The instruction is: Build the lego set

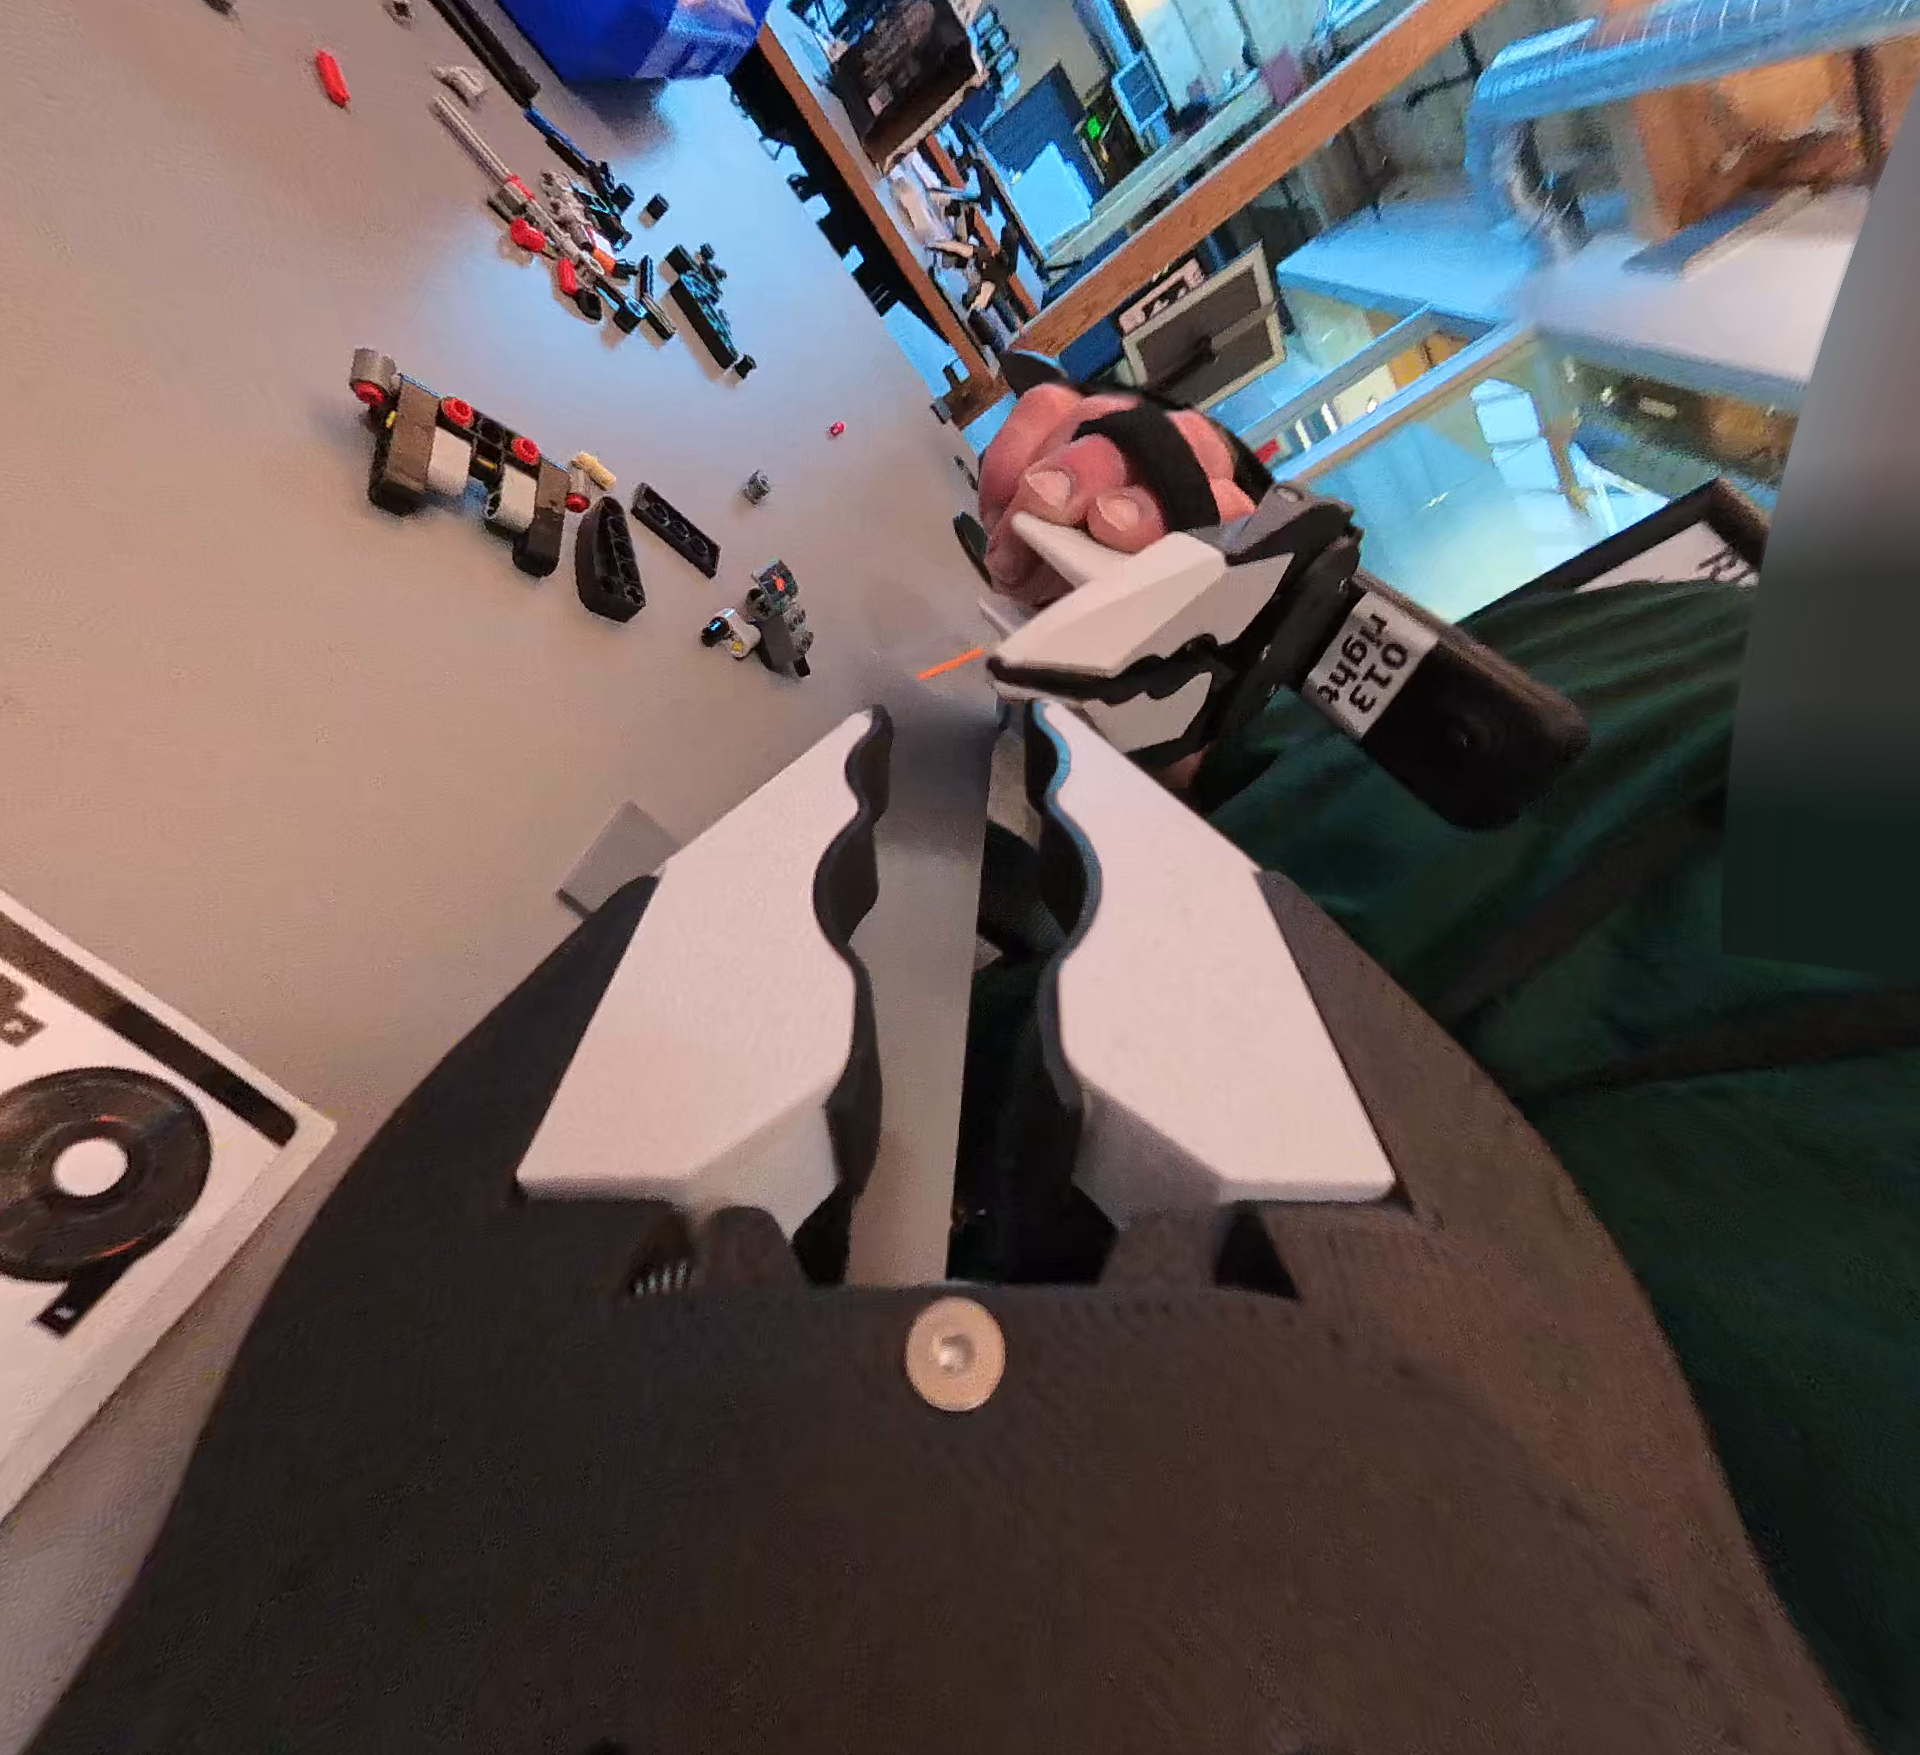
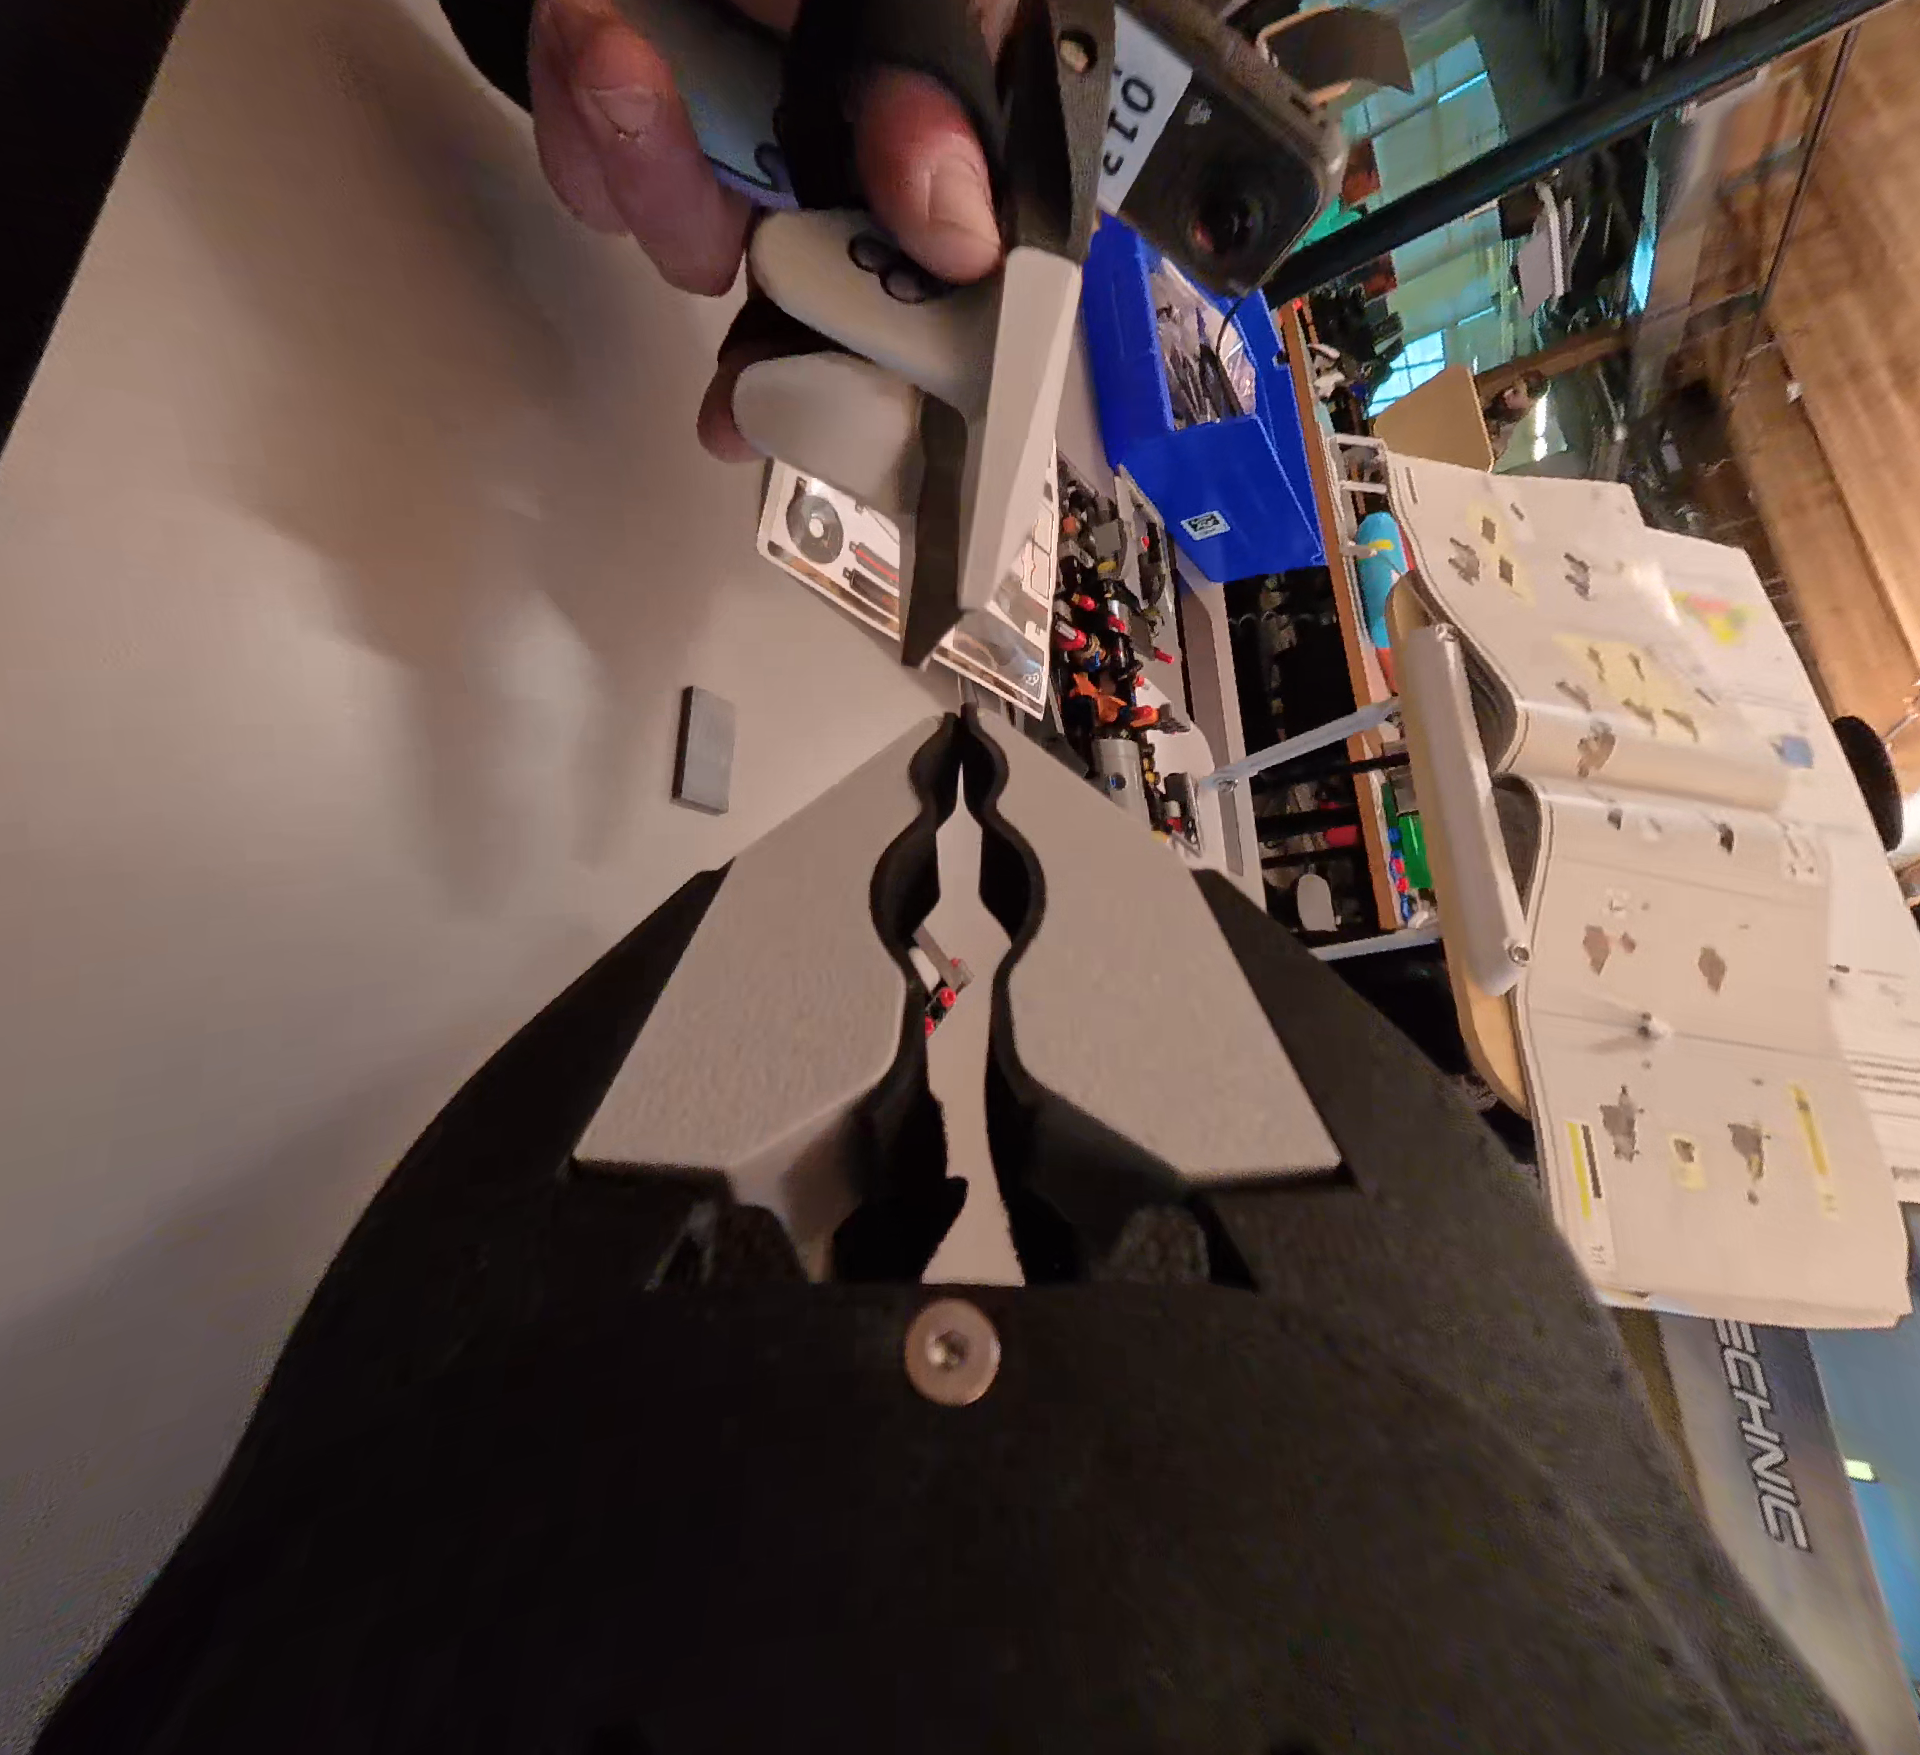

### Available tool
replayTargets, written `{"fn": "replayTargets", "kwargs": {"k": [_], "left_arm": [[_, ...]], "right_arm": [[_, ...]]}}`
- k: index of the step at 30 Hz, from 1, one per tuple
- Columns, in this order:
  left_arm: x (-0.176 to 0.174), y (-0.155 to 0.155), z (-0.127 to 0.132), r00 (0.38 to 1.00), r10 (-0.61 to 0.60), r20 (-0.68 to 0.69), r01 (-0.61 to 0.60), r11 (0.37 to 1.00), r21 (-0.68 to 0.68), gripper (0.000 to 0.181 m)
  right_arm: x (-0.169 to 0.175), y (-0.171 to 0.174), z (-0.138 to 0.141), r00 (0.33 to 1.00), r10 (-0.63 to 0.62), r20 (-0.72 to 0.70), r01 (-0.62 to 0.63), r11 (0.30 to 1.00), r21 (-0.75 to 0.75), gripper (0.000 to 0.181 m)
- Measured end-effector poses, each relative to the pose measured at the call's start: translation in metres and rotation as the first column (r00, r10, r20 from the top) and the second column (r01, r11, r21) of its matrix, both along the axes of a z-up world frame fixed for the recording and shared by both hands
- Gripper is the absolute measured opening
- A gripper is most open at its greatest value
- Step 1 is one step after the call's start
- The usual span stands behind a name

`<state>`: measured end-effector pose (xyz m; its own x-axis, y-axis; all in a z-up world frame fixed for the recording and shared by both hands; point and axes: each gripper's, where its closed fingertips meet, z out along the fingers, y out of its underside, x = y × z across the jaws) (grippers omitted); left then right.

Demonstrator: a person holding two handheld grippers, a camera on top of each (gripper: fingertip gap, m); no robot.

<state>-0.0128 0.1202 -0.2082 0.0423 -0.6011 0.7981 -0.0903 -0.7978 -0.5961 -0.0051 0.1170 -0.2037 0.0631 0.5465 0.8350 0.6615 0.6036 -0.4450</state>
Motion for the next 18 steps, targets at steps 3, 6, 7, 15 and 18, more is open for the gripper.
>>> {"fn": "replayTargets", "kwargs": {"k": [3,6,7,15,18], "left_arm": [[0.0005,0.0022,0.0018,0.999,0.019,0.041,-0.018,0.999,-0.046,0.016],[0.0013,0.0,-0.0009,0.999,0.009,0.039,-0.006,0.998,-0.068,0.011],[0.0018,-0.0003,0.0011,0.999,0.008,0.054,-0.004,0.997,-0.079,0.01],[0.0052,-0.0015,0.0014,0.998,0.005,0.058,-0.001,0.998,-0.068,0.0],[0.0042,0.0034,0.0041,0.997,0.044,0.057,-0.042,0.999,-0.028,0.0]], "right_arm": [[-0.003,-0.0016,0.0005,1.0,0.015,0.004,-0.015,1.0,0.017,0.0],[-0.0042,-0.0023,0.0009,1.0,0.023,0.002,-0.023,0.999,0.029,0.0],[-0.0046,-0.0027,0.0008,1.0,0.026,0.002,-0.026,0.999,0.032,0.0],[-0.0055,-0.0041,-0.0005,0.999,0.038,-0.001,-0.038,0.998,0.043,0.0],[-0.0036,-0.0022,-0.0004,0.999,0.027,-0.019,-0.026,0.999,0.022,0.002]]}}
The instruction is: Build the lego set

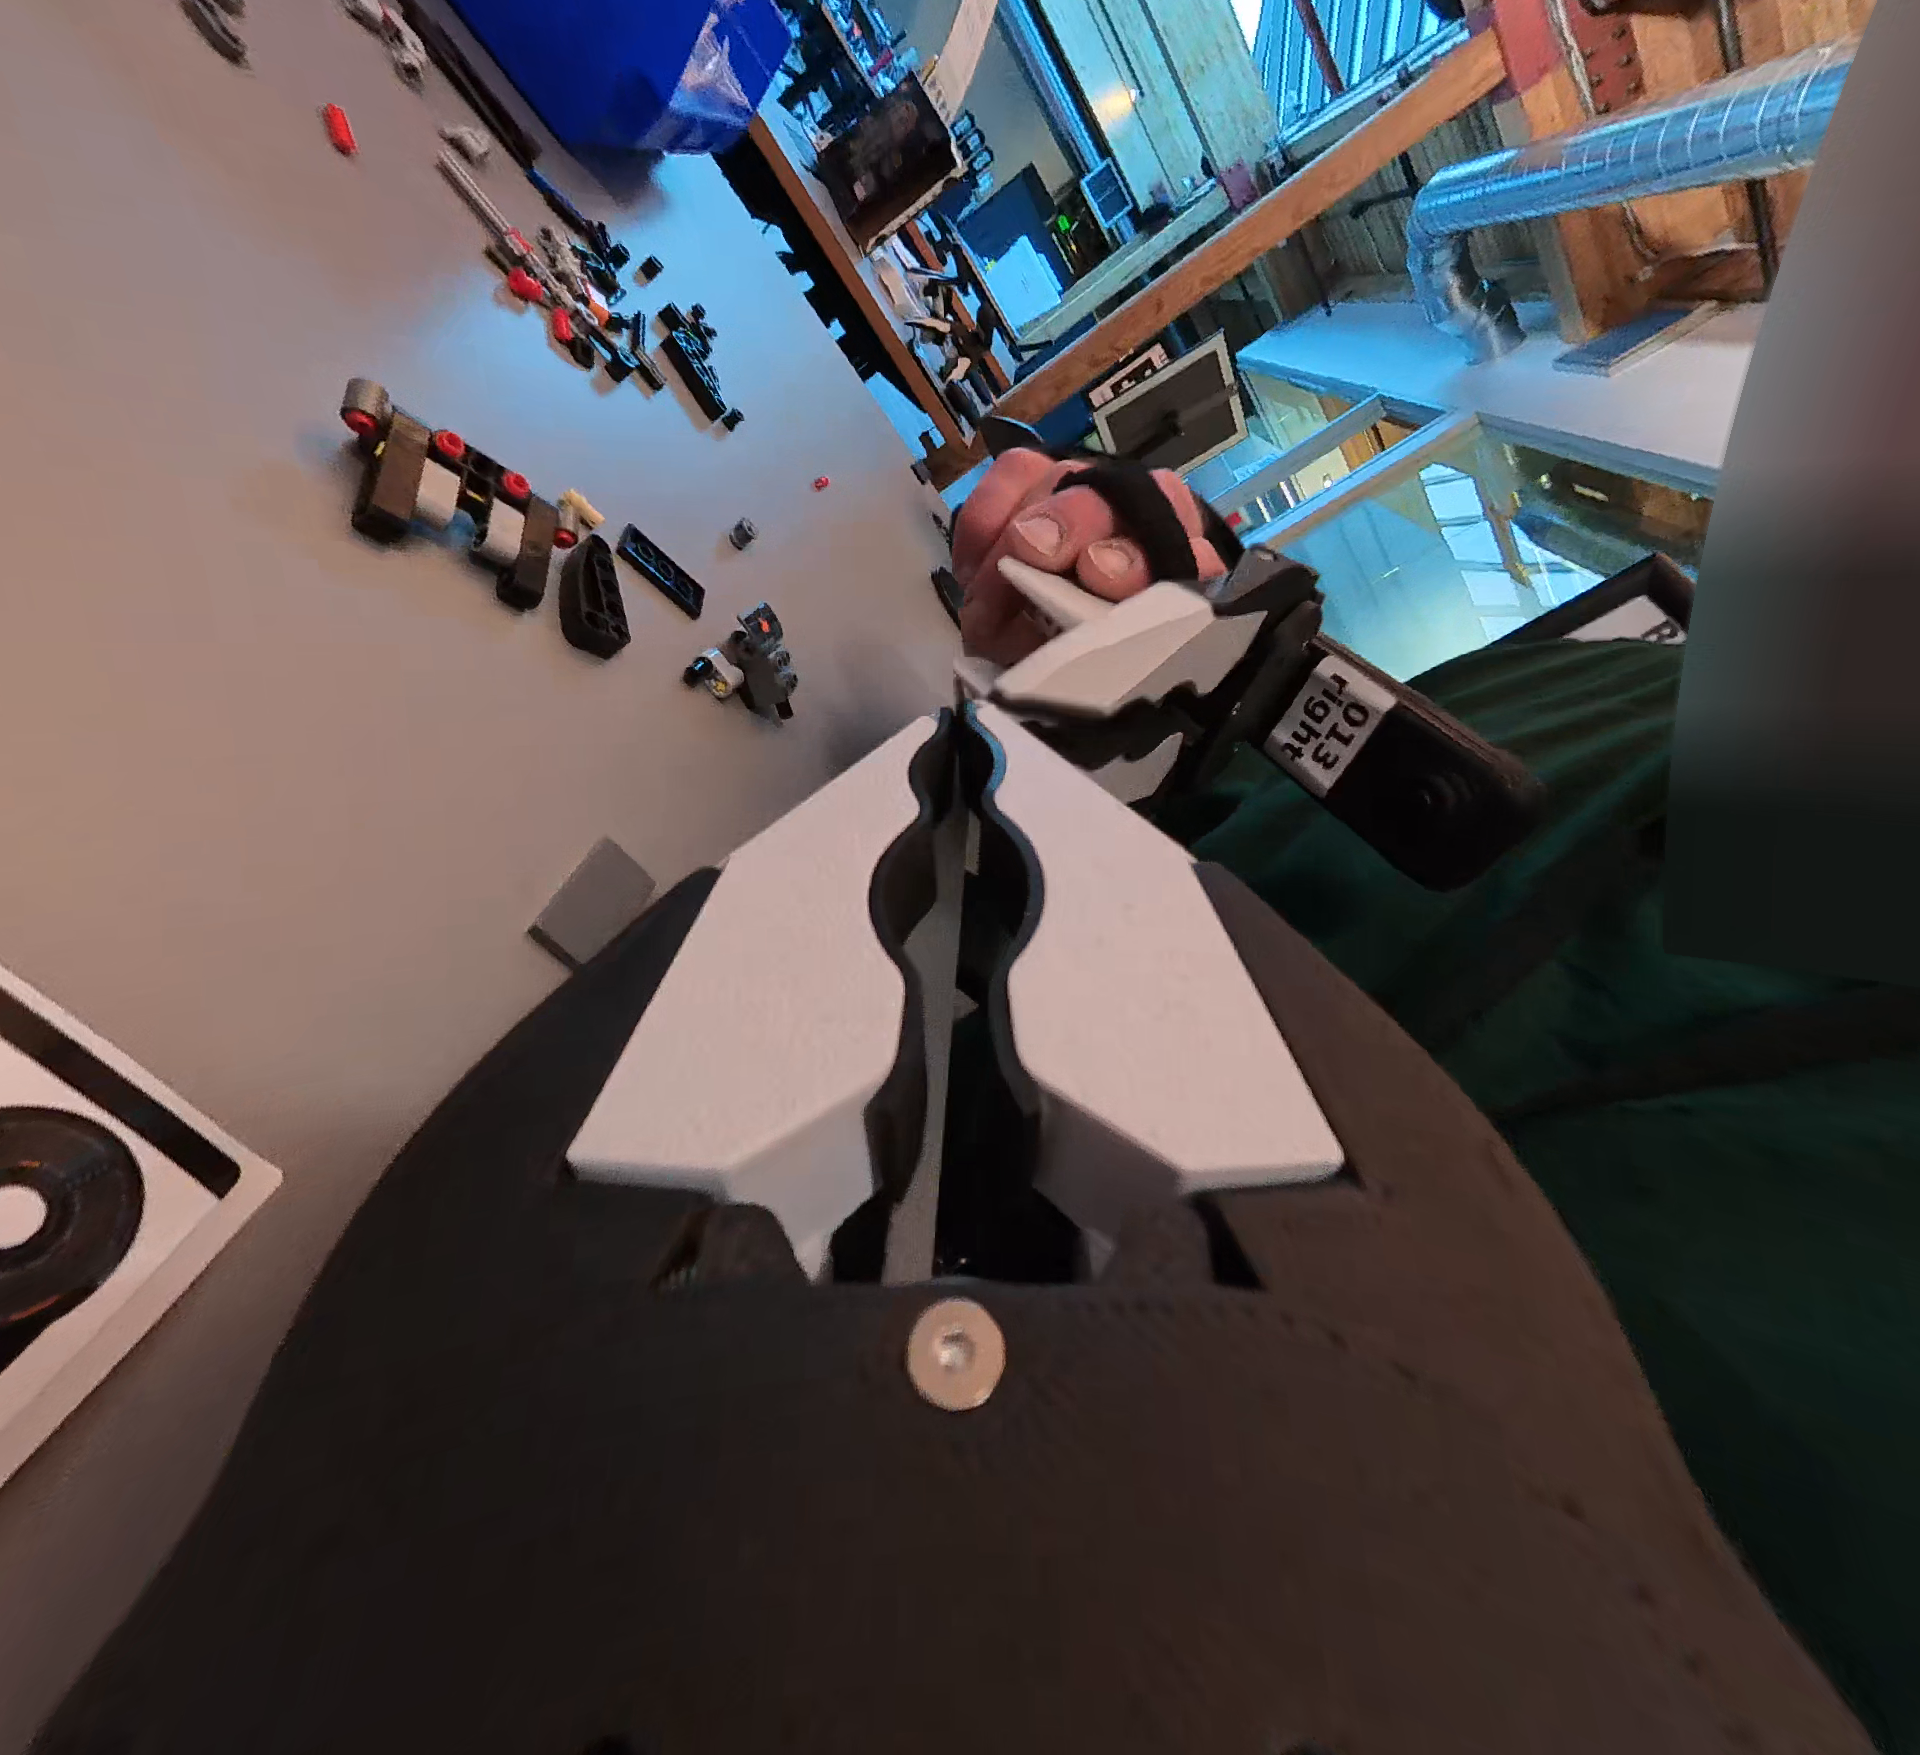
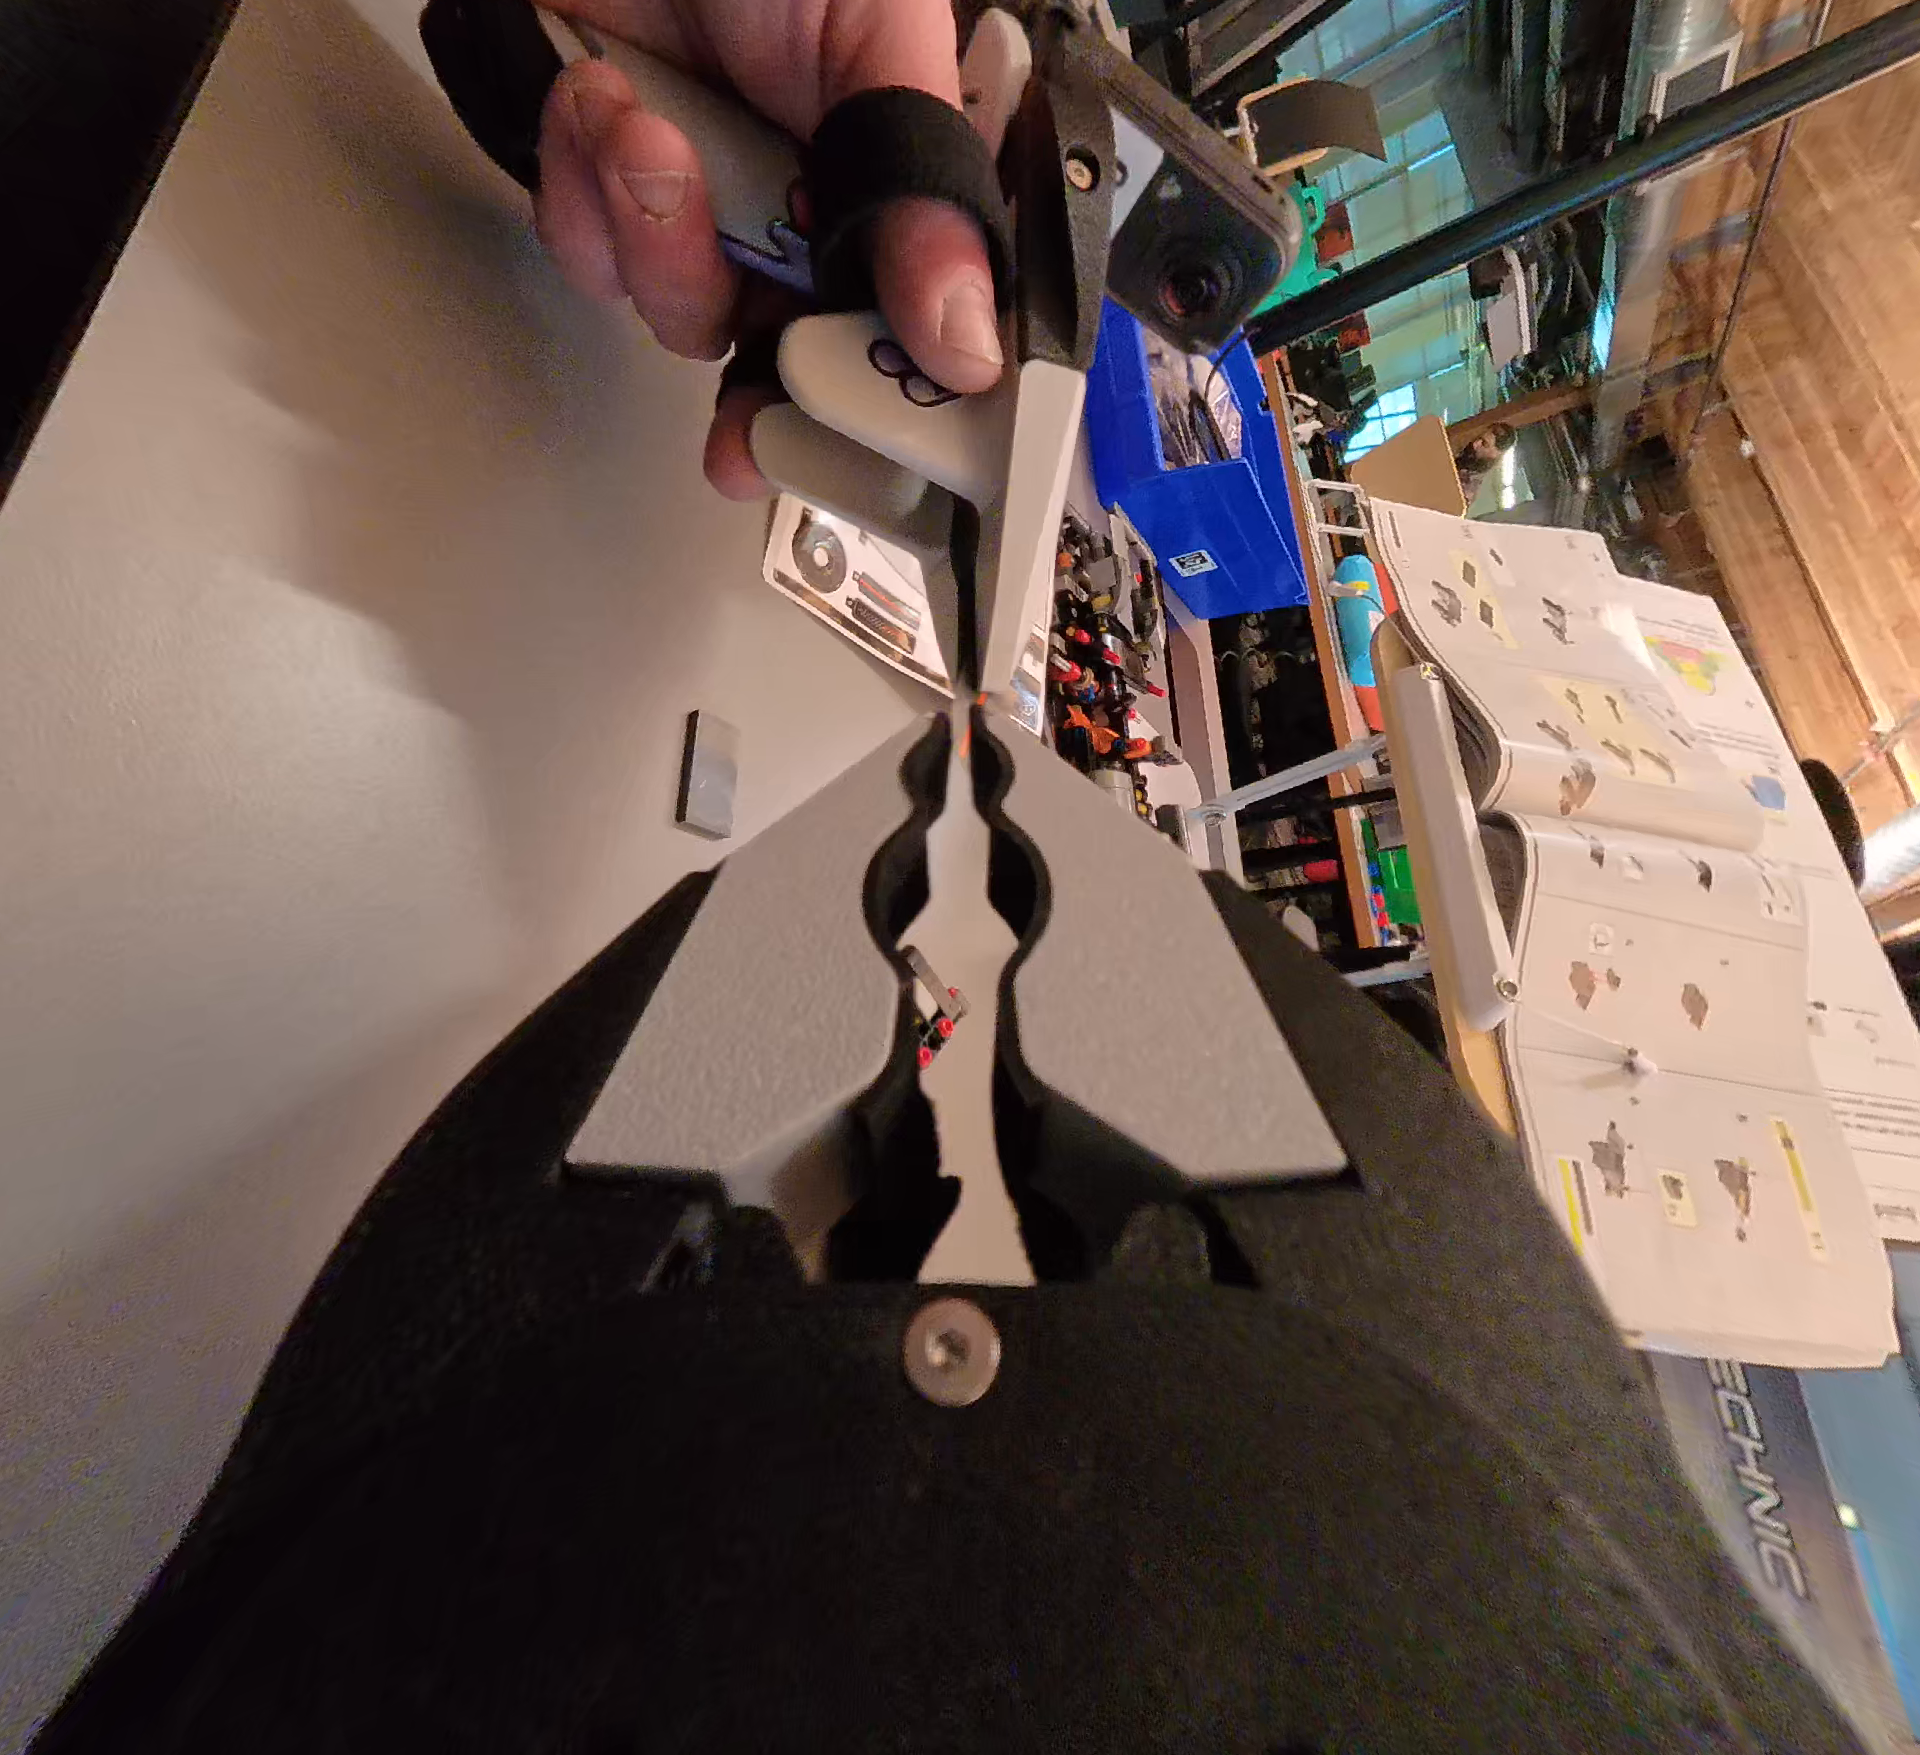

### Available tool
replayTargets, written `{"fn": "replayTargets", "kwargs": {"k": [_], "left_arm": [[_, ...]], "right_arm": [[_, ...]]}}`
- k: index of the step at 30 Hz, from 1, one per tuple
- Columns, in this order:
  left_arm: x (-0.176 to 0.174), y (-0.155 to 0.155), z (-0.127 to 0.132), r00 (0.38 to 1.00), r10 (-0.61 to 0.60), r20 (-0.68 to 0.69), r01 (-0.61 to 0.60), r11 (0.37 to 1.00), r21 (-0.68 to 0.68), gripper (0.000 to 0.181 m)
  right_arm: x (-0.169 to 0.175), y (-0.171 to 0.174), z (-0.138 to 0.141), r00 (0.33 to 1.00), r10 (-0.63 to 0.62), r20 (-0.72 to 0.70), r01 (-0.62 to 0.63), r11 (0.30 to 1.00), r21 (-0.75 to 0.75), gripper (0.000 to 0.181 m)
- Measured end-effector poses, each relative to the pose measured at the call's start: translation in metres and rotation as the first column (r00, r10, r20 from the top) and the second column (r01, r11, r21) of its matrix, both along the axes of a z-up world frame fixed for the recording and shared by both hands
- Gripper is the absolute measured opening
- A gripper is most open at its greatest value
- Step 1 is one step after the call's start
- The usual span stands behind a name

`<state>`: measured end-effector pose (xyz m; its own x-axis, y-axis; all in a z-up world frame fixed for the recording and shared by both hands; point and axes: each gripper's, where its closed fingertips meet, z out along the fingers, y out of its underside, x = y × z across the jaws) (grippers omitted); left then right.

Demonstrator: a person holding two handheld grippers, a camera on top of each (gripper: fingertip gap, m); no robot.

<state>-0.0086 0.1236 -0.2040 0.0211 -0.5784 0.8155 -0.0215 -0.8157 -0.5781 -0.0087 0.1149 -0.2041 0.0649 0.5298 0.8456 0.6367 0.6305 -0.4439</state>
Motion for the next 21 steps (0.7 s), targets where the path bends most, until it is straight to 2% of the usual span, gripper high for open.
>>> {"fn": "replayTargets", "kwargs": {"k": [1,5,9,11,13,16,19,21], "left_arm": [[0.0,0.001,0.0,1.0,0.009,-0.013,-0.009,1.0,0.027,0.0],[0.003,0.002,0.001,0.998,0.051,-0.047,-0.046,0.992,0.118,0.0],[-0.007,0.013,0.006,0.992,0.128,-0.012,-0.125,0.984,0.125,0.0],[-0.009,0.012,0.006,0.991,0.134,-0.008,-0.132,0.983,0.124,0.0],[-0.007,0.008,0.006,0.992,0.128,-0.011,-0.125,0.982,0.141,0.0],[-0.005,0.005,0.012,0.992,0.128,0.015,-0.129,0.975,0.18,0.0],[-0.002,0.001,0.014,0.994,0.109,0.007,-0.108,0.969,0.224,0.0],[-0.002,0.0,0.013,0.994,0.111,-0.002,-0.107,0.965,0.239,0.0]], "right_arm": [[0.001,0.001,0.001,1.0,-0.01,-0.013,0.01,1.0,-0.008,0.009],[0.006,0.004,0.003,0.998,-0.037,-0.058,0.029,0.991,-0.131,0.014],[0.013,0.006,0.005,0.993,-0.065,-0.094,0.042,0.972,-0.23,0.02],[0.013,0.005,0.008,0.984,-0.082,-0.158,0.021,0.935,-0.353,0.02],[0.015,0.012,0.011,0.957,-0.156,-0.244,0.0,0.843,-0.538,0.015],[0.01,0.013,0.005,0.93,-0.214,-0.298,-0.097,0.641,-0.761,0.015],[0.004,0.008,0.005,0.911,-0.217,-0.35,-0.214,0.477,-0.853,0.016],[0.002,0.008,0.008,0.896,-0.222,-0.384,-0.269,0.418,-0.868,0.012]]}}
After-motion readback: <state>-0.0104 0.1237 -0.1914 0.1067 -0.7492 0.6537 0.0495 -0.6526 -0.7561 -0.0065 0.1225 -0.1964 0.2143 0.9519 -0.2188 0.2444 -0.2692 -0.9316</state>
